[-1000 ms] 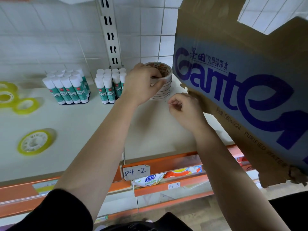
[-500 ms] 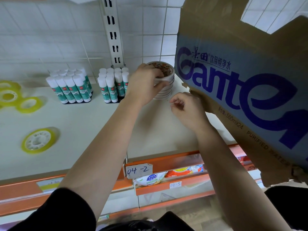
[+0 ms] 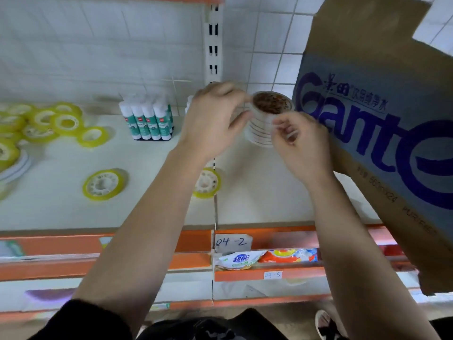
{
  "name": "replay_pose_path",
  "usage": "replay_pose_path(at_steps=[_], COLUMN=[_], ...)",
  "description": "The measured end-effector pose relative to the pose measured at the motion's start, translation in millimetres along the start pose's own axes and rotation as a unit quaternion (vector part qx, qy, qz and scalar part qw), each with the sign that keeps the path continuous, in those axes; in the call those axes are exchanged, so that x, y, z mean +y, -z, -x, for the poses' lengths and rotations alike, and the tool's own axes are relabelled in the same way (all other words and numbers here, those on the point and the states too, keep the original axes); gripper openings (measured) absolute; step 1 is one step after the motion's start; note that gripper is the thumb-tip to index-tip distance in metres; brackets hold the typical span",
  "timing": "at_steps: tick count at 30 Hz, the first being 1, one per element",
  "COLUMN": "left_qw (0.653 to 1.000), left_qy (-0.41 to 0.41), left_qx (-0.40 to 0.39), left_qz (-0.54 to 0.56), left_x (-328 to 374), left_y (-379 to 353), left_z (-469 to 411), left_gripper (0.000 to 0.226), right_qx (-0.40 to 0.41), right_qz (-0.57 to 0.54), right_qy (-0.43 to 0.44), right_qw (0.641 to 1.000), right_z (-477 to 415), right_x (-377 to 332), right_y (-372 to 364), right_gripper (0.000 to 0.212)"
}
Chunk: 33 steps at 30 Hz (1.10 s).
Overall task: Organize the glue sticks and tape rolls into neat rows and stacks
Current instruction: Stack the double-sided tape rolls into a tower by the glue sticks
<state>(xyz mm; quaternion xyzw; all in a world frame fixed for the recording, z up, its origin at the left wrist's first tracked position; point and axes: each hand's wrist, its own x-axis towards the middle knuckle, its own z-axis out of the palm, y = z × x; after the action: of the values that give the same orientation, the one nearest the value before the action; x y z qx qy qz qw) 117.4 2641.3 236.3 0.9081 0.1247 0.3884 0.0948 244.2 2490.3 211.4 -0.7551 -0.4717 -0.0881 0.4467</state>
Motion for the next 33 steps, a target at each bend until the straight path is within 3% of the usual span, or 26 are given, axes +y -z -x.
replay_pose_path(at_steps=[5, 15, 26, 33], left_qw=[0.993, 0.947, 0.926, 0.931], left_qy=[0.032, 0.186, 0.248, 0.263], left_qx=[0.05, 0.076, 0.093, 0.094], left_qz=[-0.1, -0.25, -0.268, -0.234], left_x=[-36, -121, -235, -321], left_y=[65, 183, 310, 364], left_z=[48, 155, 251, 284], left_gripper=[0.023, 0.027, 0.026, 0.027], right_qx=[0.017, -0.085, -0.138, -0.133], right_qz=[-0.062, -0.15, -0.162, -0.126], right_qy=[0.083, 0.139, 0.177, 0.173], right_qw=[0.994, 0.975, 0.961, 0.968], right_z=[-20, -21, -1, -8], right_x=[-57, -181, -321, -387], right_y=[-36, -148, -291, -372], right_gripper=[0.012, 0.02, 0.018, 0.019])
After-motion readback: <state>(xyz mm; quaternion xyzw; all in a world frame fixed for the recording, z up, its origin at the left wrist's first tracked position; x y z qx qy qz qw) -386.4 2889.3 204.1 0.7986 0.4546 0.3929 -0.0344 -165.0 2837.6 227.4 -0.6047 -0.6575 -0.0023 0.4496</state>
